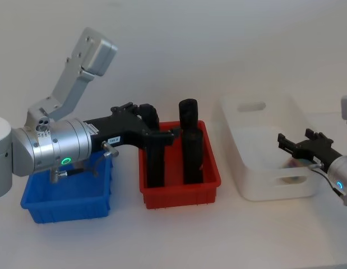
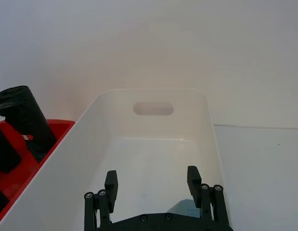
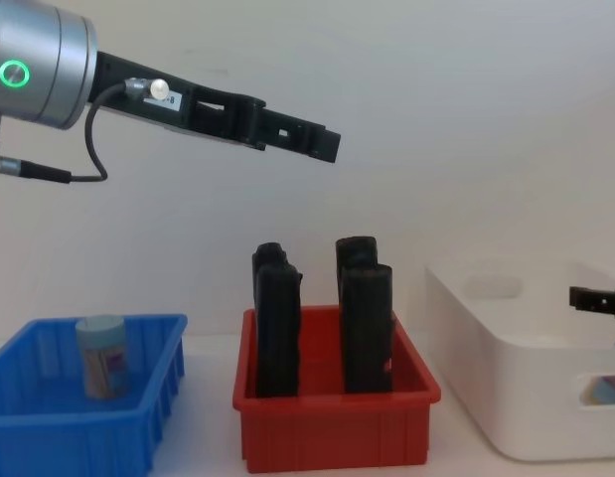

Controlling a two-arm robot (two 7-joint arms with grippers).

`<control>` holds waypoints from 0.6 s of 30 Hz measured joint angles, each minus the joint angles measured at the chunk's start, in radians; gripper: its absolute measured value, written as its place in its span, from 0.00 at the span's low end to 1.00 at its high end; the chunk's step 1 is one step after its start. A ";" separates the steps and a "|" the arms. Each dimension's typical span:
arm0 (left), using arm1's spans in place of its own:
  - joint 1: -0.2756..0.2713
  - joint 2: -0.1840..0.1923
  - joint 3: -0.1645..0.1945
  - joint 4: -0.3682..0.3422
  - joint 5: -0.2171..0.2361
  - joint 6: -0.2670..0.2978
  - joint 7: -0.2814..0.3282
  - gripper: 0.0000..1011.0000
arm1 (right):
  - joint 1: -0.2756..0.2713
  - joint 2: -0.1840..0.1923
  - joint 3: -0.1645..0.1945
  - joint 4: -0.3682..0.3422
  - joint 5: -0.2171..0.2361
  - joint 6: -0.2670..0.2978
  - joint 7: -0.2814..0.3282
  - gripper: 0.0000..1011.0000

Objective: Pick the cotton swabs from the blue box and place them into the white box.

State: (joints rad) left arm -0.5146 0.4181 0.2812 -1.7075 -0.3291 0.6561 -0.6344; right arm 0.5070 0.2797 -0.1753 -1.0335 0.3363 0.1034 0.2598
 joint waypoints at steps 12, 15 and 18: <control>0.000 0.000 0.000 0.000 0.000 0.000 0.000 0.99 | 0.010 -0.004 0.003 0.022 0.007 -0.060 -0.001 0.99; 0.000 0.000 0.000 0.000 0.000 0.000 0.000 0.99 | 0.007 -0.003 0.005 0.015 0.010 -0.076 -0.003 0.99; 0.000 0.000 0.000 0.000 0.000 0.000 0.000 0.99 | 0.000 -0.002 0.007 0.001 0.015 -0.099 -0.008 0.99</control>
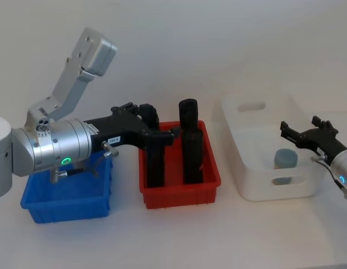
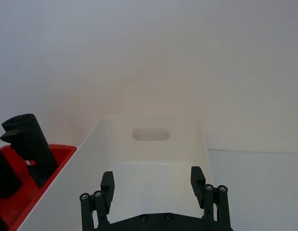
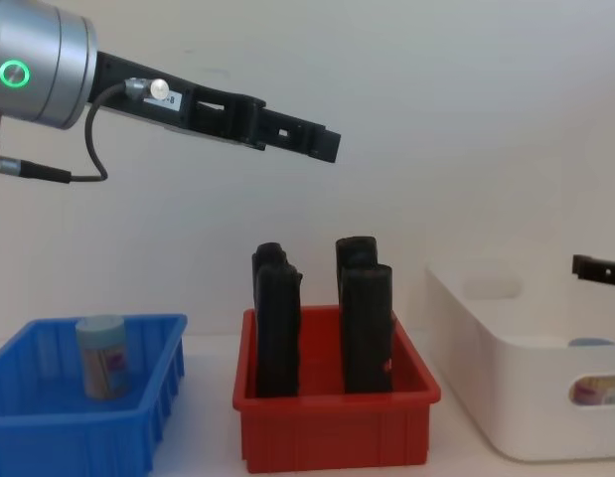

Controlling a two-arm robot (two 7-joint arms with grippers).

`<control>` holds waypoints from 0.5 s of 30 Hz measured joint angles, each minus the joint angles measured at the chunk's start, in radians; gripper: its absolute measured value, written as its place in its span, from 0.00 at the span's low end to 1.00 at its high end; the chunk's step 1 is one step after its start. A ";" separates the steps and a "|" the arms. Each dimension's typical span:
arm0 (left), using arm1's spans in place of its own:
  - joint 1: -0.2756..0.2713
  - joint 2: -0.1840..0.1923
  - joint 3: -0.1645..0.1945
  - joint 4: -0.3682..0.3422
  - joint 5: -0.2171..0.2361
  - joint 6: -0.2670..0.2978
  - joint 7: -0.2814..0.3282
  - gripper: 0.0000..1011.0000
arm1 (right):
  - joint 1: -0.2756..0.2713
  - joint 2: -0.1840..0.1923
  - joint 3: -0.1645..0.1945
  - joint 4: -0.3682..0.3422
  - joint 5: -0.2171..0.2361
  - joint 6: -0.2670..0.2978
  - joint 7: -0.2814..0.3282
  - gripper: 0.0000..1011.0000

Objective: Pick the cotton swabs from the blue box and place them into the white box.

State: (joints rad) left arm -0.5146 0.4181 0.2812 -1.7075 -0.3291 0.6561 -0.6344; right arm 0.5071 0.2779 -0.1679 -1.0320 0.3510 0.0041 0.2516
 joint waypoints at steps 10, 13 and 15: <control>0.000 0.000 0.000 0.000 0.000 0.000 0.000 0.99 | -0.038 0.011 0.012 -0.082 0.017 -0.066 -0.020 0.99; 0.000 0.000 0.000 0.000 0.000 0.000 0.000 0.99 | -0.049 0.014 0.015 -0.102 0.021 -0.076 -0.024 0.99; 0.000 0.000 0.000 0.000 0.000 0.000 0.000 0.99 | -0.057 0.016 0.017 -0.118 0.024 -0.084 -0.028 0.99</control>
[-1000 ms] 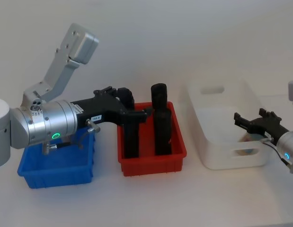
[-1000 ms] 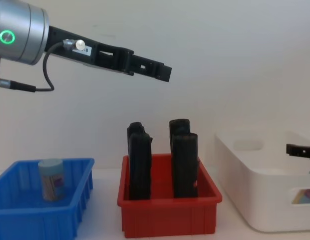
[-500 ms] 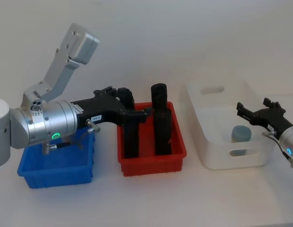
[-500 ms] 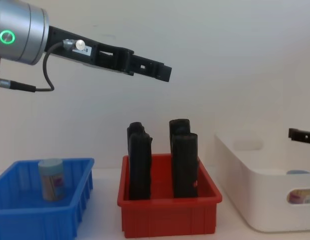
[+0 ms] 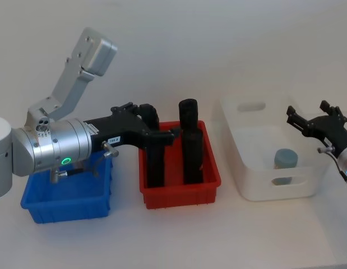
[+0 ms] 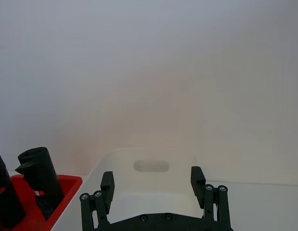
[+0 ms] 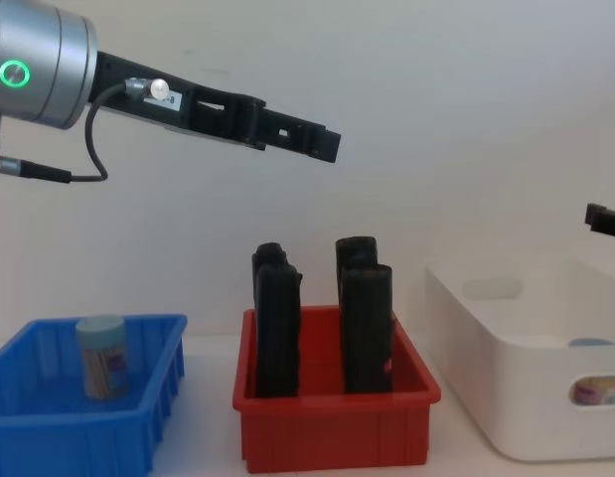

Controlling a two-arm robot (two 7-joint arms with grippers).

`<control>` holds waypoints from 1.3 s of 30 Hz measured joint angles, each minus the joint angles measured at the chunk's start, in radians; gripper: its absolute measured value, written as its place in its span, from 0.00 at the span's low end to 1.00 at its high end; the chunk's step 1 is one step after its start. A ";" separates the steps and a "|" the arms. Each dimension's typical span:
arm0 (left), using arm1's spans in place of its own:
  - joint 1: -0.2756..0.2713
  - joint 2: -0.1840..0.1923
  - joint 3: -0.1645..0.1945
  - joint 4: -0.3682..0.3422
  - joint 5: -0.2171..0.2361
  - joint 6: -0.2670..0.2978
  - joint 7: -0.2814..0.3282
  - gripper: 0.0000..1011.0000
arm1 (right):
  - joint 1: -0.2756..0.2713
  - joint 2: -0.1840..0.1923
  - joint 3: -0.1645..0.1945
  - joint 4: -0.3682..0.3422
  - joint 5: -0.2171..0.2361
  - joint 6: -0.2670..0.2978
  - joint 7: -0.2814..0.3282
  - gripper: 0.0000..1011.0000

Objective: Pick the cotton swabs from the blue box and place them into the white box.

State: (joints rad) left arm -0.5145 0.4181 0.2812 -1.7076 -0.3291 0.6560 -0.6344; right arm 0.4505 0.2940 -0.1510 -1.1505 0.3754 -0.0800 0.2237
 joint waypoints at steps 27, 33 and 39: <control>0.087 -0.011 0.054 0.026 0.039 -0.199 0.193 0.99 | -0.159 0.016 -0.023 -0.215 -0.027 0.031 -0.054 0.99; 0.121 -0.015 0.075 0.036 0.055 -0.279 0.271 0.99 | -0.212 0.021 -0.032 -0.285 -0.037 0.045 -0.072 0.99; 0.152 -0.020 0.094 0.045 0.070 -0.350 0.340 0.99 | -0.271 0.026 -0.042 -0.362 -0.049 0.061 -0.092 0.99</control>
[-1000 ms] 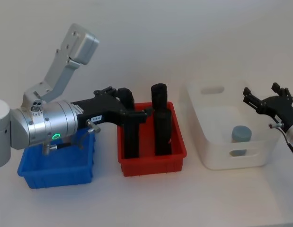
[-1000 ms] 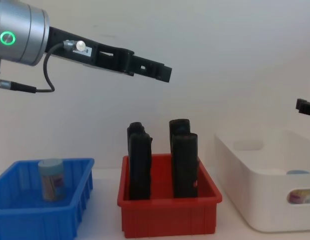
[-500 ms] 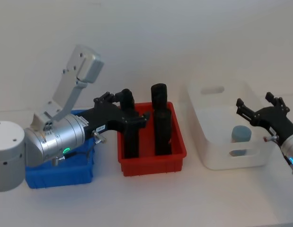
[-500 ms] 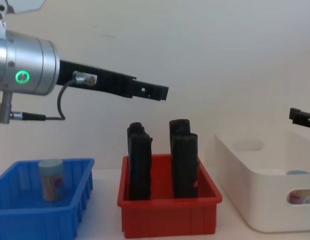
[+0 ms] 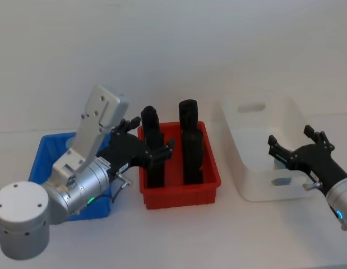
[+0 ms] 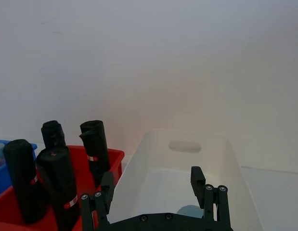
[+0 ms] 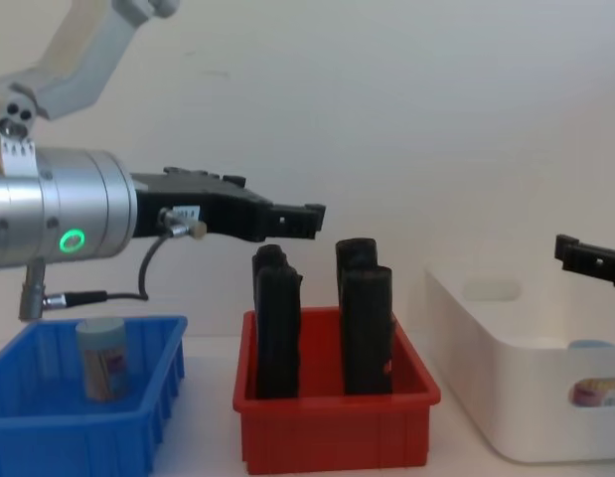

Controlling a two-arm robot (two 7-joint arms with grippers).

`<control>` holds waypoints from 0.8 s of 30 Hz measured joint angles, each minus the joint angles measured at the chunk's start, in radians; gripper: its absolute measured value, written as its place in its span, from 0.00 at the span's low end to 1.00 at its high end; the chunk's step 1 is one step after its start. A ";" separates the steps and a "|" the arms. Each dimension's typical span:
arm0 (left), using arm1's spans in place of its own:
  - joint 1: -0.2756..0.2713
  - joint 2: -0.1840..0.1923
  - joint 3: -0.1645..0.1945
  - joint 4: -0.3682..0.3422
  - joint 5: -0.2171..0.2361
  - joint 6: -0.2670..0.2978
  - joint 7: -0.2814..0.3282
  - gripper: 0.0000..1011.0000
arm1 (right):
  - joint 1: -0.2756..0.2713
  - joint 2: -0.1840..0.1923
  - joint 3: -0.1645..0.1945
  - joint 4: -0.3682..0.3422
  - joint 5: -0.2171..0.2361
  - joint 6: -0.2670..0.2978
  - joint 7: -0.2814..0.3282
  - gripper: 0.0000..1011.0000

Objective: Pick the cotton swabs from the blue box and place them into the white box.

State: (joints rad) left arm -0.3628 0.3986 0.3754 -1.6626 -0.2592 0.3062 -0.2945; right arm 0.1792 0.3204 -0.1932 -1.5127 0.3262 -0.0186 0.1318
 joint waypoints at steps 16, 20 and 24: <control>0.093 -0.013 0.058 0.028 0.044 -0.218 0.211 0.99 | -0.152 0.014 -0.026 -0.200 -0.031 0.042 -0.051 0.99; 0.110 -0.015 0.069 0.033 0.052 -0.258 0.250 0.99 | -0.177 0.016 -0.031 -0.233 -0.035 0.049 -0.060 0.99; 0.121 -0.016 0.076 0.036 0.057 -0.281 0.273 0.99 | -0.191 0.017 -0.033 -0.250 -0.039 0.053 -0.065 0.99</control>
State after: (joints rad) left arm -0.2415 0.3822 0.4513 -1.6268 -0.2018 0.0252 -0.0216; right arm -0.0118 0.3378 -0.2262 -1.7630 0.2875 0.0341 0.0672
